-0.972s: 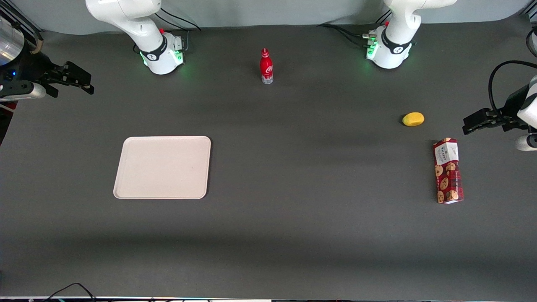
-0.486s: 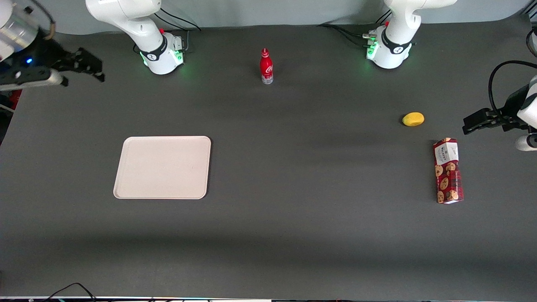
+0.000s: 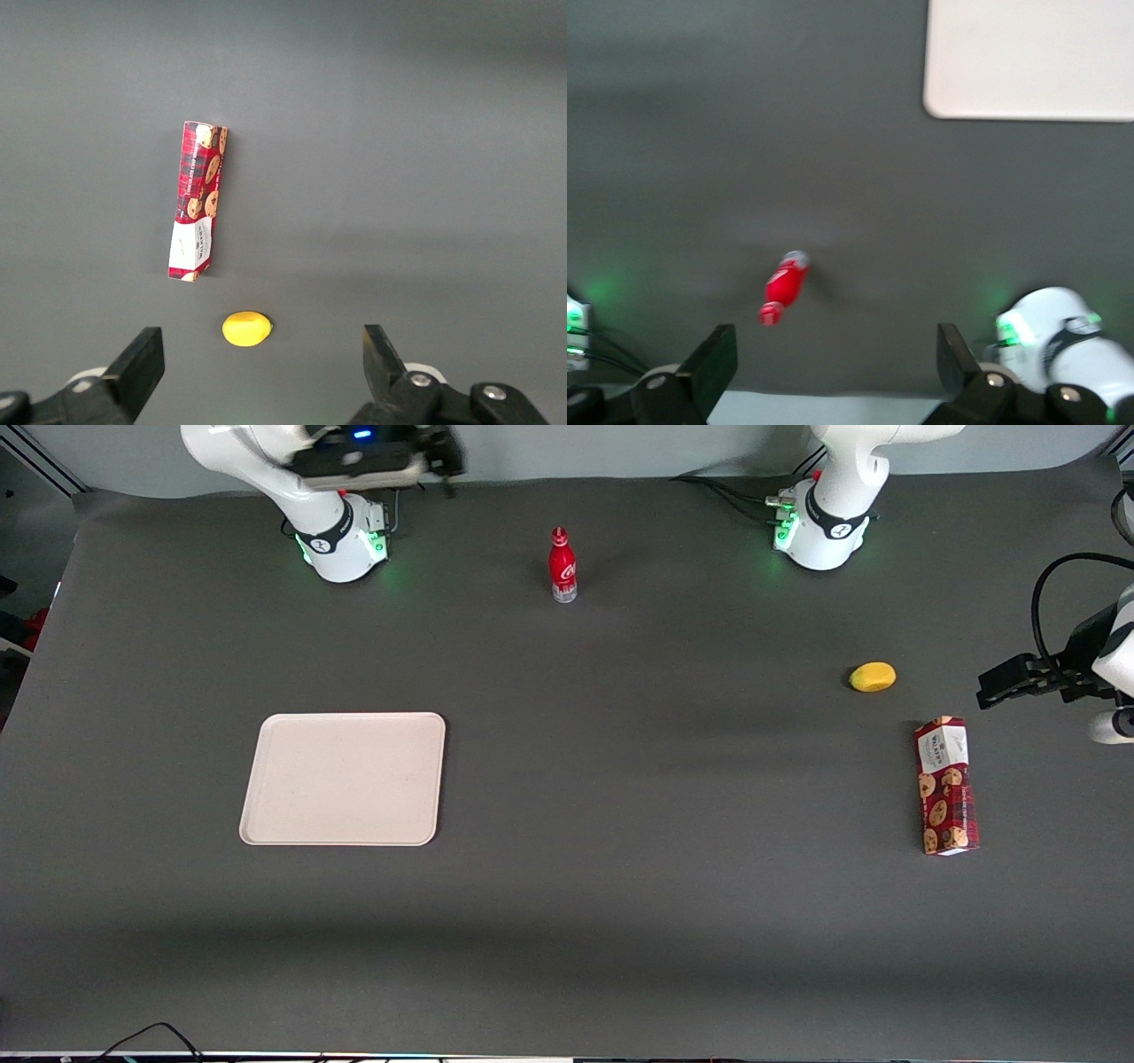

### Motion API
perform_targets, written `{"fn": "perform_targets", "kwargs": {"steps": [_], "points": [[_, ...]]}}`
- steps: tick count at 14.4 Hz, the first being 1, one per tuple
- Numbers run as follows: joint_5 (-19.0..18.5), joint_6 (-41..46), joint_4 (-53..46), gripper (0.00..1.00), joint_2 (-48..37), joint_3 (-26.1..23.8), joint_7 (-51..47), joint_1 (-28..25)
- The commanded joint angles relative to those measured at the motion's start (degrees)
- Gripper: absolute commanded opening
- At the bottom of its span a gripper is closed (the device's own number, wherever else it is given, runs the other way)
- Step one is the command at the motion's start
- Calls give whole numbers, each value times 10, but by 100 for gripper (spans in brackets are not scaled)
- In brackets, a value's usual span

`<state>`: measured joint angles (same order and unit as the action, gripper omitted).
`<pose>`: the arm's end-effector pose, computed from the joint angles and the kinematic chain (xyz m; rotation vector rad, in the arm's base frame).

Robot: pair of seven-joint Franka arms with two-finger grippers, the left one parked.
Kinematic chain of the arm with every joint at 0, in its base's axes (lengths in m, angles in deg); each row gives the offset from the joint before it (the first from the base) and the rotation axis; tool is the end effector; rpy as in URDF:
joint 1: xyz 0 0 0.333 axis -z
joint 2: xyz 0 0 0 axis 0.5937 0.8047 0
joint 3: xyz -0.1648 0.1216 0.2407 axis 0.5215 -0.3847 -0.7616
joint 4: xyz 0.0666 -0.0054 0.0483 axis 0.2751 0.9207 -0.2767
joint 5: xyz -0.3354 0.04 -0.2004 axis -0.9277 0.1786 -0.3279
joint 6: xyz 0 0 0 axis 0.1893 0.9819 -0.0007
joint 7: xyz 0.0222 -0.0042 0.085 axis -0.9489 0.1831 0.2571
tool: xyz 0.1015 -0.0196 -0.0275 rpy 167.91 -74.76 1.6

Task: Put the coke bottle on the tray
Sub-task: 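Move the open right gripper over the red Coca-Cola bottle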

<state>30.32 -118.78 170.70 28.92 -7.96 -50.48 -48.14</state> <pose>0.3086 0.3862 0.6352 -3.0975 0.0615 0.2116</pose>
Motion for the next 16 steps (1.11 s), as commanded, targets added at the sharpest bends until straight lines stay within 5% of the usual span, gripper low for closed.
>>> {"fn": "perform_targets", "kwargs": {"steps": [1, 10, 16], "points": [[28, -94, 69, 100, 12, -75, -114, -6], [21, -391, 265, 100, 91, -219, -274, -23], [-9, -435, 323, 100, 95, -242, -310, -35]]}}
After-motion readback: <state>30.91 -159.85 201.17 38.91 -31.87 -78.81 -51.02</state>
